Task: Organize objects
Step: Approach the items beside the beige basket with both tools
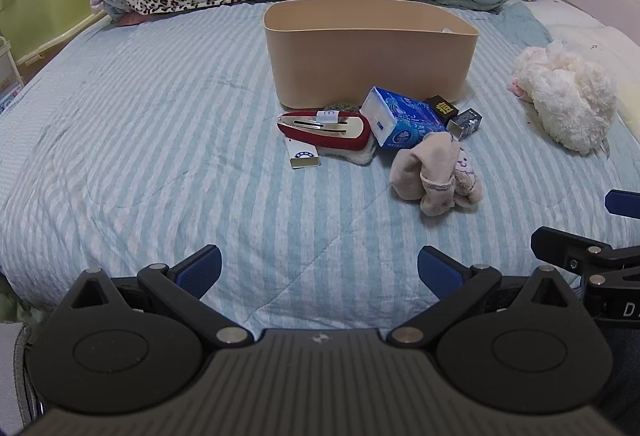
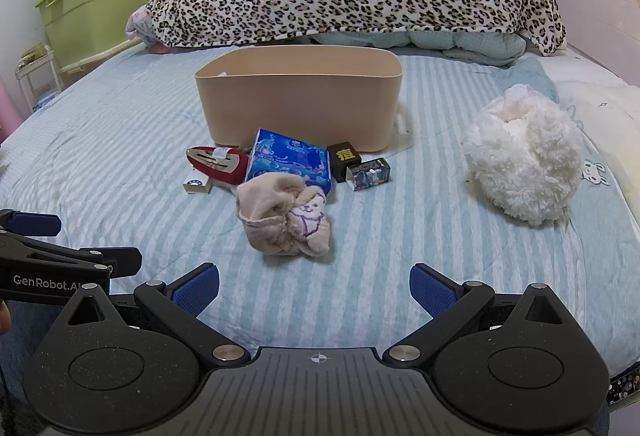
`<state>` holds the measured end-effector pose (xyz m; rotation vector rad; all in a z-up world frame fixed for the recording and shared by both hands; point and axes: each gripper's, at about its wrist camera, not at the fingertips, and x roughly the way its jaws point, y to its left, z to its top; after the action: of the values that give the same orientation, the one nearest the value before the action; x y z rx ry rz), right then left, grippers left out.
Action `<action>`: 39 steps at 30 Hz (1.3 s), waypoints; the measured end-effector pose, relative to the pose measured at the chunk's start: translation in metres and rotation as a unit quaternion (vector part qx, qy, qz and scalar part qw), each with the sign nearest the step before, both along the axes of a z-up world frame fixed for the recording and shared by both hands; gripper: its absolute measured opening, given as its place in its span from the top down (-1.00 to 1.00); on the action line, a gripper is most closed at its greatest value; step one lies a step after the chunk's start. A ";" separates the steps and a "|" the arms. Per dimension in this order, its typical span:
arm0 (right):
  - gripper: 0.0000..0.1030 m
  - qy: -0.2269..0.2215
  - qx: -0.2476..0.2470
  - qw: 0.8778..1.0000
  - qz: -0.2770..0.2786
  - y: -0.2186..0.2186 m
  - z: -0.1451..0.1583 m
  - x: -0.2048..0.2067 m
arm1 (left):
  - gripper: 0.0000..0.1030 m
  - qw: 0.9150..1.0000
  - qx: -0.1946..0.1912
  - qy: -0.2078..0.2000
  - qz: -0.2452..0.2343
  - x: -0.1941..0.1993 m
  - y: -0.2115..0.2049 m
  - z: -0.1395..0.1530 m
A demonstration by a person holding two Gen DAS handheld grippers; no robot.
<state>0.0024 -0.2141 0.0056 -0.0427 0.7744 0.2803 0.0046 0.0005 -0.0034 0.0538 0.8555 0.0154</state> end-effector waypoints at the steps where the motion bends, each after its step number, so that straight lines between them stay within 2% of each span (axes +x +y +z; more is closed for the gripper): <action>1: -1.00 0.000 0.000 1.000 0.000 0.000 0.000 0.000 | -1.00 1.000 0.002 -0.001 0.000 0.000 0.000 0.000; 39: -1.00 0.008 0.000 1.000 -0.006 -0.001 -0.003 -0.001 | -1.00 1.000 -0.005 0.009 -0.010 -0.004 0.000 0.000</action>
<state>0.0018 -0.2154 0.0027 -0.0366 0.7911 0.2693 0.0009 0.0000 -0.0035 0.0531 0.8734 -0.0074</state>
